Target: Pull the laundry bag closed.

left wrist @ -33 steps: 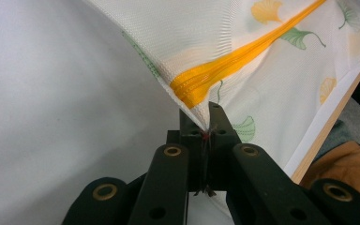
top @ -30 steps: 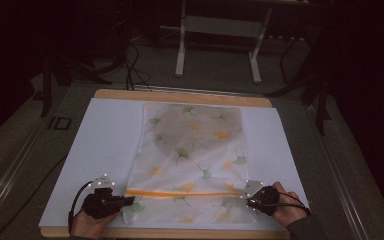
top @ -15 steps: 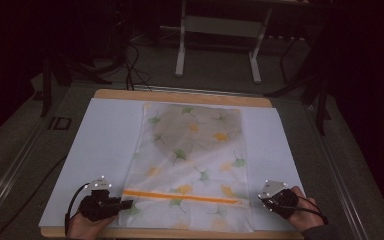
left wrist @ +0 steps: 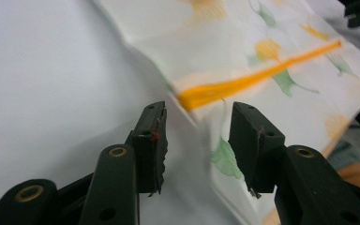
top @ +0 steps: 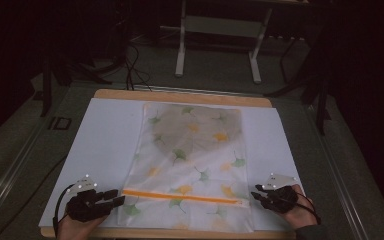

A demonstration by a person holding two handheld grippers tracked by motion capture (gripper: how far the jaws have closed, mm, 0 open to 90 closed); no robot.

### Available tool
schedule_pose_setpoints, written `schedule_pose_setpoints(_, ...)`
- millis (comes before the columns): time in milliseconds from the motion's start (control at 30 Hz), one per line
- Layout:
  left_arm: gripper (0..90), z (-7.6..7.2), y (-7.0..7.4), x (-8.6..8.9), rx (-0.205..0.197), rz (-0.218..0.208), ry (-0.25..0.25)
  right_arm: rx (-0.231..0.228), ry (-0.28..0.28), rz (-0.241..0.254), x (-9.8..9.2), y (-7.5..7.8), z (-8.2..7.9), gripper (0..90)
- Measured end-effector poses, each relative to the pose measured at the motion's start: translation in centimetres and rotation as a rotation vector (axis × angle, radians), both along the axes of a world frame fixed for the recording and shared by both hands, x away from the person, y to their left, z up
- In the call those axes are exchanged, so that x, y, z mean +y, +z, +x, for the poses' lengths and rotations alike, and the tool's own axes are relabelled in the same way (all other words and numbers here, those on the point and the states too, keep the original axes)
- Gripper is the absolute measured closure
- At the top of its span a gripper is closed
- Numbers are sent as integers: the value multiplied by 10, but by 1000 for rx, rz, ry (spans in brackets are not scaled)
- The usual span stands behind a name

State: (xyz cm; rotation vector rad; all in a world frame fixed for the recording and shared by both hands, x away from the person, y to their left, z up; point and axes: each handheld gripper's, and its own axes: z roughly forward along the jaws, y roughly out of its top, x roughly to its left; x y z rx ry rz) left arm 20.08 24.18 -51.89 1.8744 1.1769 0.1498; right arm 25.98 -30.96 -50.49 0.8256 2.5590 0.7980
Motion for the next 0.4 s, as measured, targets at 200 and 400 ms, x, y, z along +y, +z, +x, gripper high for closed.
schedule_pose_setpoints(200, 569, 2, 0, 9, -36, 40, 91, 12, -57, 63, -5, -5, 5, 585)
schedule_pose_setpoints(400, 546, 19, -12, 14, -52, 160, 253, 39, -189, 165, -14, -12, 13, 508)
